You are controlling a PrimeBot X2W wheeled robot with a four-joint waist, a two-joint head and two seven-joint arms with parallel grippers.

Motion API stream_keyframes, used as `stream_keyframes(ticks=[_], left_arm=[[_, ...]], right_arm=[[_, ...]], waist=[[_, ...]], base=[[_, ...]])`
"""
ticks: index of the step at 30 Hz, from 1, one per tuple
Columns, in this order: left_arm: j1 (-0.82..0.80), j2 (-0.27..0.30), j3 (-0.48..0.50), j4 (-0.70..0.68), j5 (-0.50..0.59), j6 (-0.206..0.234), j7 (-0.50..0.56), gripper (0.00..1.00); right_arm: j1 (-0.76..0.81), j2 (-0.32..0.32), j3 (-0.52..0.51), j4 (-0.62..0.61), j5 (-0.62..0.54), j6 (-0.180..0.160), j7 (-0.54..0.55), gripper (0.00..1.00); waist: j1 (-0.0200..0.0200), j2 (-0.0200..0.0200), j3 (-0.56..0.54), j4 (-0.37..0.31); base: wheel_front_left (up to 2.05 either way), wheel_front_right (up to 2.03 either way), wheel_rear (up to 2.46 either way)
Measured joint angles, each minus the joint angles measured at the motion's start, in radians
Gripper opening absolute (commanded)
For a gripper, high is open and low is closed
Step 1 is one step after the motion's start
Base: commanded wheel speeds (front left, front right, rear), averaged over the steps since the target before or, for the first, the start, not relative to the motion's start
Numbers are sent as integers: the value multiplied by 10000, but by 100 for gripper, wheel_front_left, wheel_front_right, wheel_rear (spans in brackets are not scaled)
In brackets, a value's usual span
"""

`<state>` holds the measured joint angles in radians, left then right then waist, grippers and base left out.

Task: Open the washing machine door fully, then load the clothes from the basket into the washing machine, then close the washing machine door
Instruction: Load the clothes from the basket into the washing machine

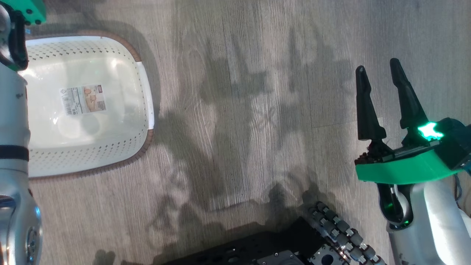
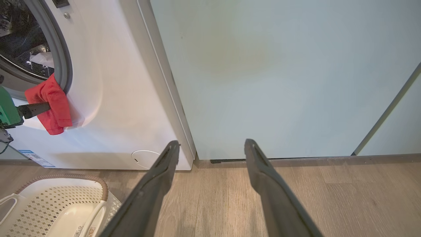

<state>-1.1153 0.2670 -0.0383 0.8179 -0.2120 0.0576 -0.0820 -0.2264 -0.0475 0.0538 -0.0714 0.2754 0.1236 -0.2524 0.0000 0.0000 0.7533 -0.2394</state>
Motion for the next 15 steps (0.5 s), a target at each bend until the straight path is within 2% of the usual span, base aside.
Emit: stream_keyframes(ticks=[8, 9, 10, 11, 12, 13, 15], left_arm=[[-320, -56, 46, 539, -201, -125, -86, 100], [-334, -61, 46, 581, -278, -184, -90, 93], [-360, -63, 46, 635, -316, -205, -121, 57], [-391, -63, 46, 704, -362, -224, -165, 31], [-412, -65, 46, 757, -389, -293, -182, 31], [-429, -67, 48, 803, -454, -376, -238, 0], [-445, -73, 27, 882, -518, -454, -357, 0]], right_arm=[[-7, 0, 15, -2, -17, 0, 0, 100], [-7, 0, 23, -2, -17, 0, -2, 100], [-7, 0, 31, -2, -19, 0, -2, 100], [-7, 0, 38, -2, -29, 0, 0, 100], [-7, 0, 48, -4, -29, 0, 0, 100], [-7, 0, 56, -4, -29, 0, 0, 100], [-6, 0, 61, -4, -29, 0, 0, 100]], waist=[[0, 0, -23, 36], [0, 0, -30, 39], [0, 0, -36, 40], [0, 0, -43, 40], [0, 0, -51, 42], [0, 0, -54, 42], [0, 0, -67, 51]], base=[[0, 0, 0], [0, 0, 0], [0, 0, 0], [0, 0, 0], [0, 0, 0], [0, 0, 0], [0, 0, 0]])
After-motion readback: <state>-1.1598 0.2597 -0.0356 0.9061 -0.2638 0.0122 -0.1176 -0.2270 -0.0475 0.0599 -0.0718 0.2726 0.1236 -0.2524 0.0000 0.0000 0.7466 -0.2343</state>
